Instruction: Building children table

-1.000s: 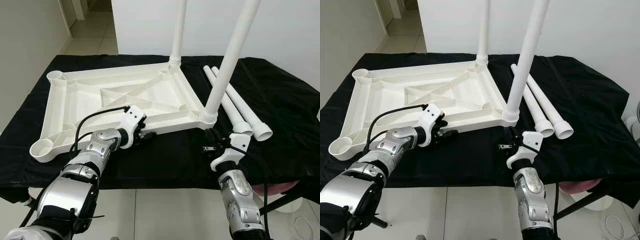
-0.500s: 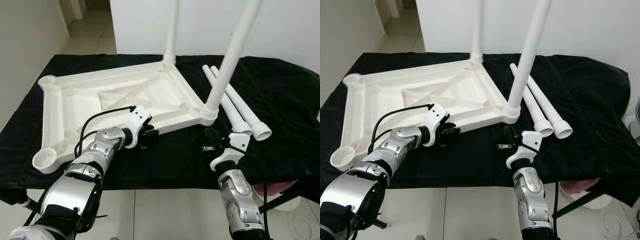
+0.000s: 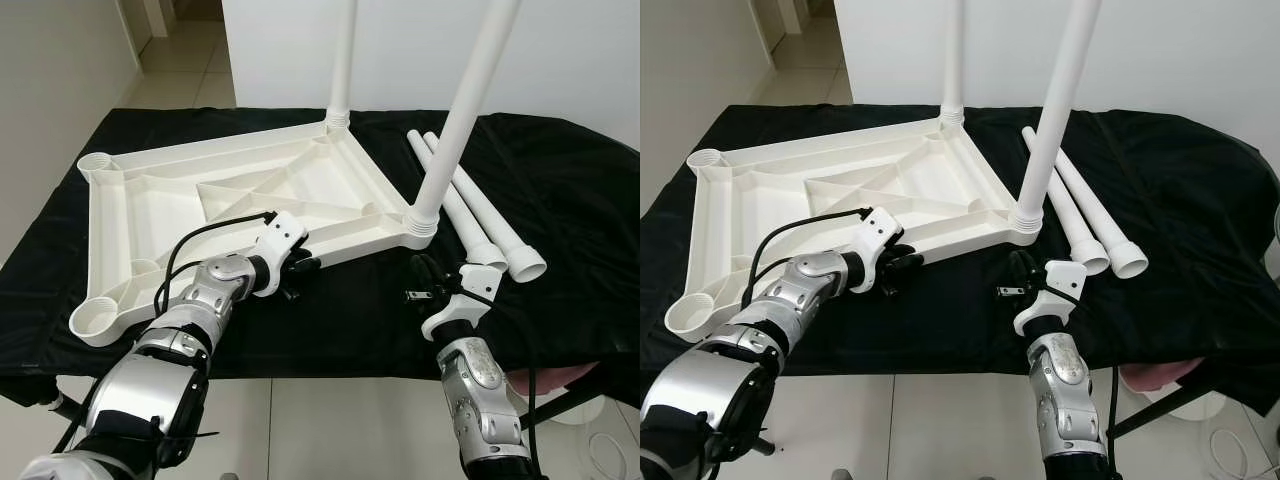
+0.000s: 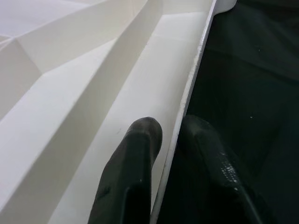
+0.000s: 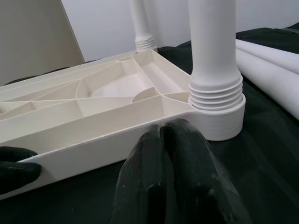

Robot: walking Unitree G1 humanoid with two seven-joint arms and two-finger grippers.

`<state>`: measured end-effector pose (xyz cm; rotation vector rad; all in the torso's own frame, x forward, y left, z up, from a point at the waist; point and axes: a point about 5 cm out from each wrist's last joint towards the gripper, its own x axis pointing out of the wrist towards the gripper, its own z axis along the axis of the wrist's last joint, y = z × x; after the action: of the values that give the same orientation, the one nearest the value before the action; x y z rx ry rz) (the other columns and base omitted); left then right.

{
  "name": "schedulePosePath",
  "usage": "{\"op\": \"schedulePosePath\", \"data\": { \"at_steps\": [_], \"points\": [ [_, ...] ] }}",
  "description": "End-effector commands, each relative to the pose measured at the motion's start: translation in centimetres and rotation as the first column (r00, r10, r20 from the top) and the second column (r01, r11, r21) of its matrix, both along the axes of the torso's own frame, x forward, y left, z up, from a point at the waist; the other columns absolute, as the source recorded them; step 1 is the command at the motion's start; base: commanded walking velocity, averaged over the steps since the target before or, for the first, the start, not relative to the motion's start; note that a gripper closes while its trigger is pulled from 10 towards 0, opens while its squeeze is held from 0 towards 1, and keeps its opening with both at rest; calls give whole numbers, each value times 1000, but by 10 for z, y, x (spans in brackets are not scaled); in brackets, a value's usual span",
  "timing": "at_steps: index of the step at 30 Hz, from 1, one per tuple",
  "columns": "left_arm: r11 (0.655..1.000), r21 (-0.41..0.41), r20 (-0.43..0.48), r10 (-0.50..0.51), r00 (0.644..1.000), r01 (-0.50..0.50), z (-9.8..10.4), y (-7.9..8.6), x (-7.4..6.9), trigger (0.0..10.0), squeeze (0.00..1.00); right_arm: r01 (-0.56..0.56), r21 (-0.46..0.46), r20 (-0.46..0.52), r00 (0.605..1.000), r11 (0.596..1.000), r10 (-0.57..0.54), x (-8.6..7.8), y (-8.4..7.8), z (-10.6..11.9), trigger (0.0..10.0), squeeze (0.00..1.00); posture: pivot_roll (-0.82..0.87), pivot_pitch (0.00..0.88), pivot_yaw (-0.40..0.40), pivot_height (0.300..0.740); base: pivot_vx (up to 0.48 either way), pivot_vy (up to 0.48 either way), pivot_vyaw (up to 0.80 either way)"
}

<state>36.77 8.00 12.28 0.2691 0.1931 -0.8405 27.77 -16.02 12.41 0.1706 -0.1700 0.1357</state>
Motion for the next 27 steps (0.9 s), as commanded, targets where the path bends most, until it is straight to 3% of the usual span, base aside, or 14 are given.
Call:
{"op": "schedulePosePath", "data": {
  "at_steps": [1,5,6,7,8,17,26,27],
  "points": [
    [990,-75,82,122,989,-116,14,-2,6,10000,1000,-2,-10,-14,1000,1000,2,2,1,-2,10000,0,-137,0,16,740,0,0,0],
    [993,-91,97,88,991,-79,19,-3,5,10000,1000,-3,-9,-16,1000,1000,3,2,1,-2,10000,0,-127,0,14,740,0,0,0],
    [993,-93,111,77,991,-66,22,-3,5,10000,596,-3,-9,-17,1000,1000,3,2,1,-2,10000,0,-125,0,13,740,0,0,0],
    [994,-94,123,69,990,-57,25,-2,5,10000,341,-3,-8,-18,1000,1000,2,3,1,-3,10000,0,-125,0,13,740,0,0,0],
    [994,-96,134,61,989,-49,28,-2,5,10000,0,-3,-8,-20,1000,1000,3,3,1,-3,10000,0,-122,0,12,740,0,0,0],
    [990,-90,165,119,979,-106,39,10,7,10000,0,-11,-2,-20,1000,1000,11,4,4,-3,10000,0,-112,0,11,740,0,0,0],
    [970,3,185,237,954,-241,34,35,8,10000,0,-20,3,-18,1000,1000,20,6,6,-2,10000,0,-106,0,8,740,0,0,0],
    [967,14,190,248,950,-255,34,38,9,10000,1000,-21,1,-18,1000,1000,21,6,6,-2,10000,0,-106,0,8,740,0,0,0]
  ]
}}
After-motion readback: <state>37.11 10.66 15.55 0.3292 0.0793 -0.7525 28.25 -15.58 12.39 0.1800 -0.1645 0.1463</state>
